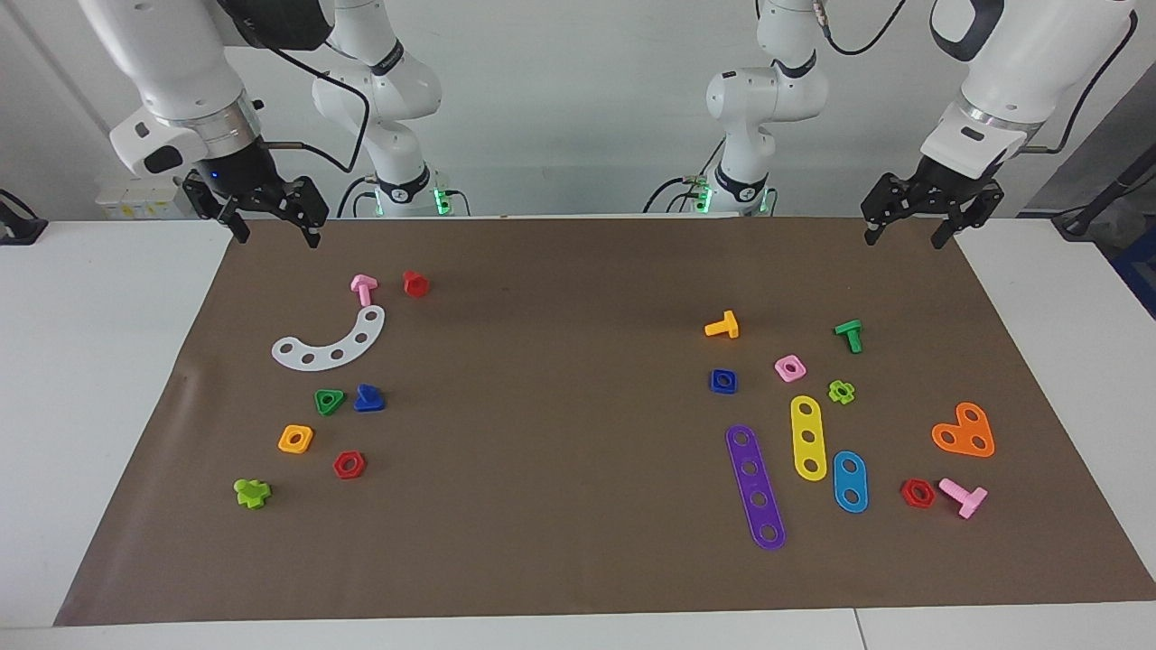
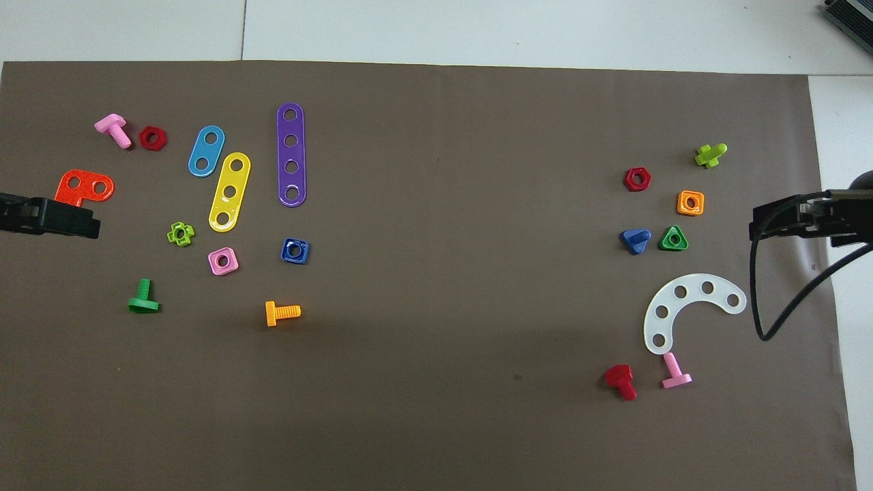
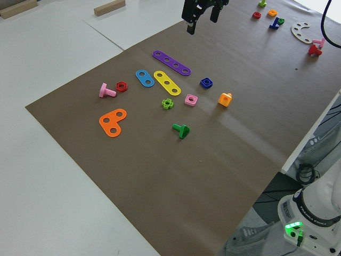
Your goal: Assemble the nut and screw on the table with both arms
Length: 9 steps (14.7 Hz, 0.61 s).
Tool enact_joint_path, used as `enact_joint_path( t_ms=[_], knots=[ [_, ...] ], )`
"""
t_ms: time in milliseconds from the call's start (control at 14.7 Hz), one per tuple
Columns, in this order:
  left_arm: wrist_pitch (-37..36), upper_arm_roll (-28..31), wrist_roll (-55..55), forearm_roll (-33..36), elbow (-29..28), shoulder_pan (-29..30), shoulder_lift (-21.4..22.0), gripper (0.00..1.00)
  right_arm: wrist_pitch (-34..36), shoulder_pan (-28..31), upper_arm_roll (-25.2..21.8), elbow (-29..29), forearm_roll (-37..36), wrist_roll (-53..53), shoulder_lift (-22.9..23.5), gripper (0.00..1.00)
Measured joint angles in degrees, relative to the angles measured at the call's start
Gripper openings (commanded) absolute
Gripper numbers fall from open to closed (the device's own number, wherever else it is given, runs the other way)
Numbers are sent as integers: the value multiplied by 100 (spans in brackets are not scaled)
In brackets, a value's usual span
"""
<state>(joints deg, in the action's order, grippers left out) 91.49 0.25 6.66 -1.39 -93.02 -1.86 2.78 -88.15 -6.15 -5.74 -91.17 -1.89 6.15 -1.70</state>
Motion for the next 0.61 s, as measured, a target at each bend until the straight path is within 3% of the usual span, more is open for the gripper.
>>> enact_joint_path(
  t_ms=[611],
  knots=[
    [-2,0,0,0,0,0,1,100,-54,1,-5,-113,1,-155,-4,100]
  ],
)
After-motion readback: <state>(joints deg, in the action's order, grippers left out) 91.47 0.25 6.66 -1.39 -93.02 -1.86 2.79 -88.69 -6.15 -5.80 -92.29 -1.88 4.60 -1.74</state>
